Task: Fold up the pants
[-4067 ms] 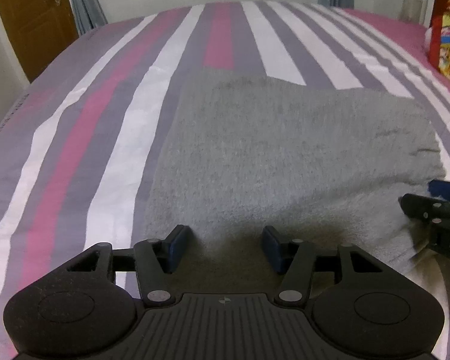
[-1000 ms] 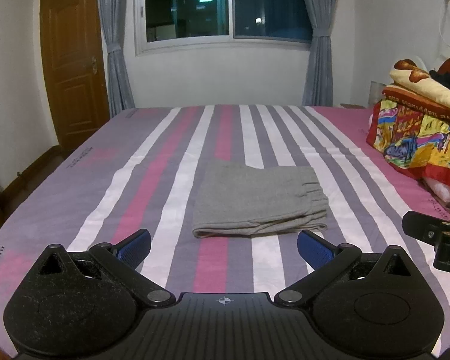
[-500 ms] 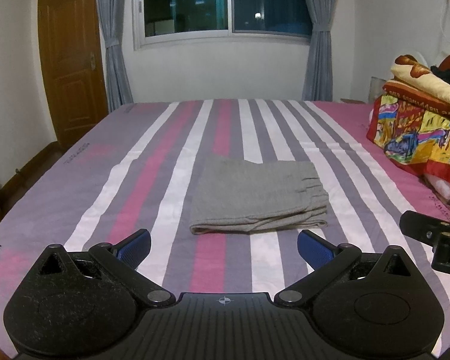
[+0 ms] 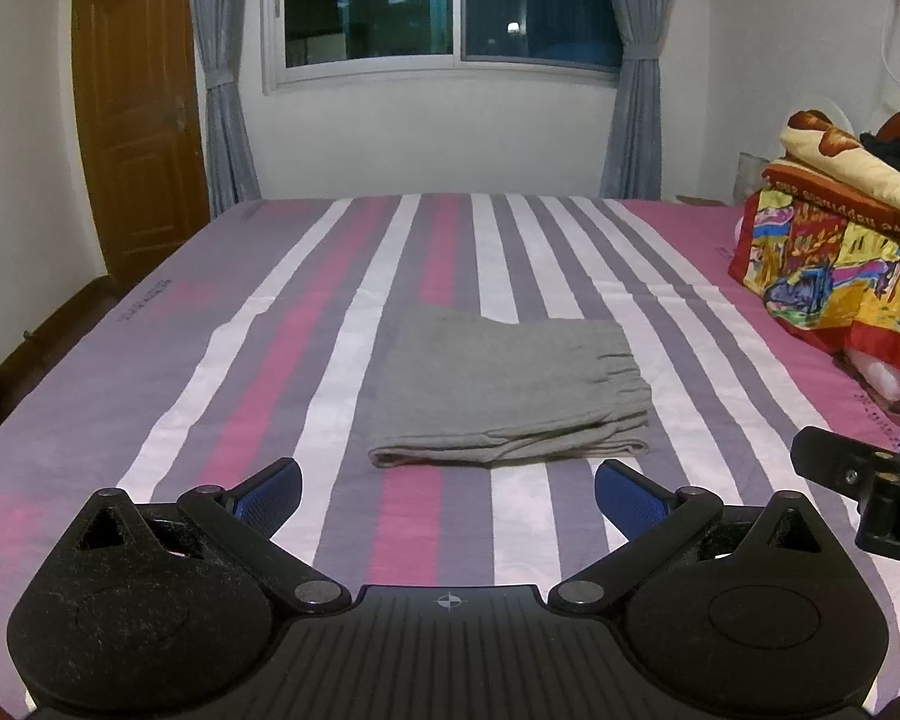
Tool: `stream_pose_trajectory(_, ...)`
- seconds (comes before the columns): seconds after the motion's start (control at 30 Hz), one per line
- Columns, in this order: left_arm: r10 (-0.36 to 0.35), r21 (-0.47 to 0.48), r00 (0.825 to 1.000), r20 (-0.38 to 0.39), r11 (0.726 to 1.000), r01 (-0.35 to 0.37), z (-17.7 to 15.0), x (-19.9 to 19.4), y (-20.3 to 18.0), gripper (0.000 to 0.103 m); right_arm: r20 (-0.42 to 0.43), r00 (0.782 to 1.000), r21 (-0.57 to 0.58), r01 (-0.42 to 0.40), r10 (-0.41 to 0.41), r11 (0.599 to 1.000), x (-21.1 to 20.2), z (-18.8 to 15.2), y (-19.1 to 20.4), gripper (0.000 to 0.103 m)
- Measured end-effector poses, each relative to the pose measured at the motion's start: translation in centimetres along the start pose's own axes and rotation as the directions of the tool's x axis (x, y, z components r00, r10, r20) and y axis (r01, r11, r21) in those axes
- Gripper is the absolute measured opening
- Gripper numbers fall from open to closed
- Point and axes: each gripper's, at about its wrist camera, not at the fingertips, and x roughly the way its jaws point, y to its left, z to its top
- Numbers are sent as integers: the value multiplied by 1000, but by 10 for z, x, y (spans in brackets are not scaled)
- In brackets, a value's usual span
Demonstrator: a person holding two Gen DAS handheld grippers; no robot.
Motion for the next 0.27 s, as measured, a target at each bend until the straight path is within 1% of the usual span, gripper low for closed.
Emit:
stream_pose_trajectory(0.1,-13,7,1000,8,1000,13,-1,2,-3,103,1,1000,4,-2,2,1000,1,0,0,103)
stream_pose_trajectory(0.2,-39,-4,999,29,999,40,-2,0,-4,102,-2,1000,5,0,0,1000,4,-2,1,103)
stream_pose_trajectory(0.27,-35,0,999,28,999,35,-1,1,-6,103,-5,1000,7,3,-3,1000,6,-3,1,103)
